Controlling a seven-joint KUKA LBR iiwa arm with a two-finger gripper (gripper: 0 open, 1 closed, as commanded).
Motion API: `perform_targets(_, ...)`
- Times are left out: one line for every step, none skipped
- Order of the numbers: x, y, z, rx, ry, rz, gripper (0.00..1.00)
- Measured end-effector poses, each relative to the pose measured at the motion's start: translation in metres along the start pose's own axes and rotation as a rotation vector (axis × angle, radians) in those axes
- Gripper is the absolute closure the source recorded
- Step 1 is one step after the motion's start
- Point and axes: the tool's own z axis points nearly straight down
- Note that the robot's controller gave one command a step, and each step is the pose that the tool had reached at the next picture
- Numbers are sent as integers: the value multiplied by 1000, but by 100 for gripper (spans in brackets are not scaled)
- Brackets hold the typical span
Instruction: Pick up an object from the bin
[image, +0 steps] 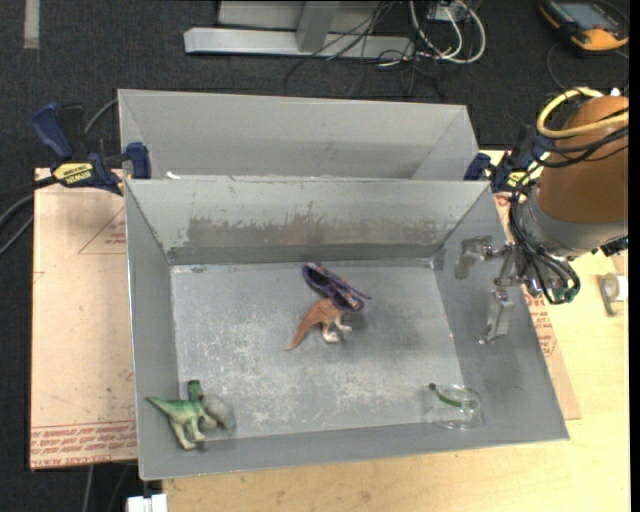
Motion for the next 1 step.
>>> perform_targets(-1, 1, -5, 1, -7, -4, 0)
